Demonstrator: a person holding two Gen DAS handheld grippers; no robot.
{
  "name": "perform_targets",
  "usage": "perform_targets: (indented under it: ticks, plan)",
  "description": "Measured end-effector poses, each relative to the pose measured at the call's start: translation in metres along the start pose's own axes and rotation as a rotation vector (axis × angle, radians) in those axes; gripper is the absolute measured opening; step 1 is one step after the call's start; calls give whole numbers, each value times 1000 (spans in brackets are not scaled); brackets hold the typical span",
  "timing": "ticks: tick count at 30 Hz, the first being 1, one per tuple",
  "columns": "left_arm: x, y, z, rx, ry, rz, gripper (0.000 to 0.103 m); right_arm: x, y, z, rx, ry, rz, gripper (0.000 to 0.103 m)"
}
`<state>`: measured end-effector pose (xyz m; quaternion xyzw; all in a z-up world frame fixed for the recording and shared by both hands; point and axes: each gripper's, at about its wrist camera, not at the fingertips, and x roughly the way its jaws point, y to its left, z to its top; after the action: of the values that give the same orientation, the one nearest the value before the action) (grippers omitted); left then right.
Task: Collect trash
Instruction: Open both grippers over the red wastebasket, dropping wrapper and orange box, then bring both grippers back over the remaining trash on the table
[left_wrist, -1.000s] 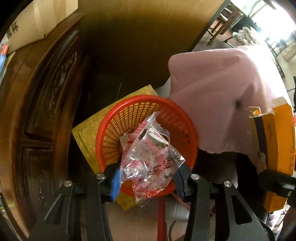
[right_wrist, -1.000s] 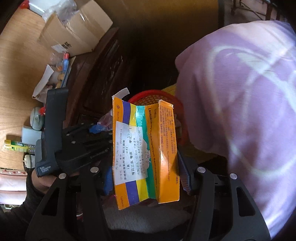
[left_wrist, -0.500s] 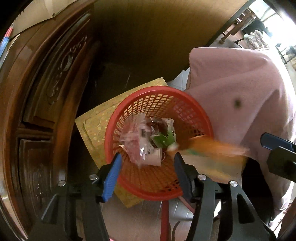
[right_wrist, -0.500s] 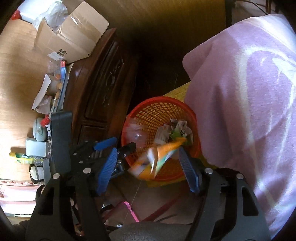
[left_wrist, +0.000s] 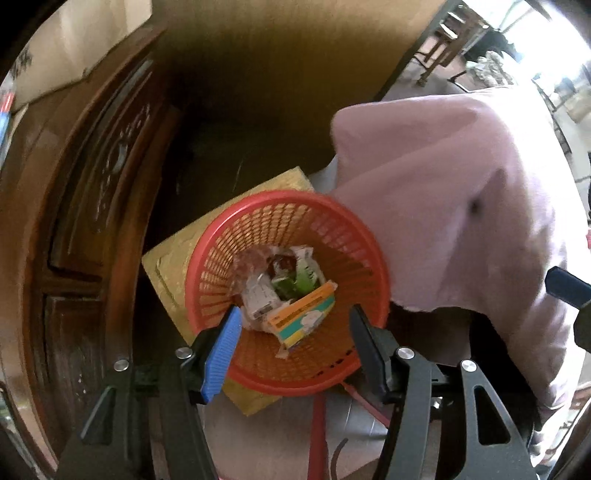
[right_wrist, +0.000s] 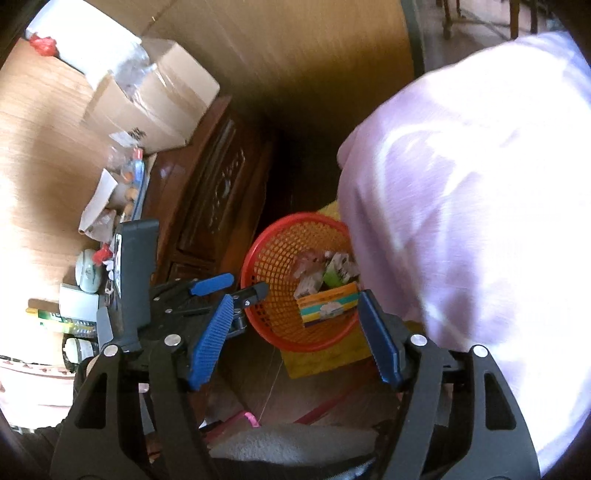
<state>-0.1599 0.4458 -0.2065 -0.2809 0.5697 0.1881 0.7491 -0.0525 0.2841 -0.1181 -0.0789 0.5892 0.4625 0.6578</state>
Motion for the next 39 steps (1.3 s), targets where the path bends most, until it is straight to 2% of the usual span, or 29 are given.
perform_targets:
  ticks: [9,15,20,26,30,39]
  plan:
    - [-50,-68,8,127,-115,-34,64,-80,-43,-24,61,-208,-81,75]
    - [-66,-144,5,258,-139,-87,64,-129,-93,-55,153,-318,-155,76]
    - [-76,-223,-6,407,-166,-124,65,-169,-140,-86,264,-407,-202,76]
    - [-77,-308,-25,546,-171,-159,65,-220,-200,-129,397,-539,-328,78]
    - [-72,-346,-31,596,-161,-176,65,-241,-234,-152,469,-587,-379,78]
    - [-61,-417,-43,689,-151,-184,68,-260,-294,-197,607,-634,-379,78]
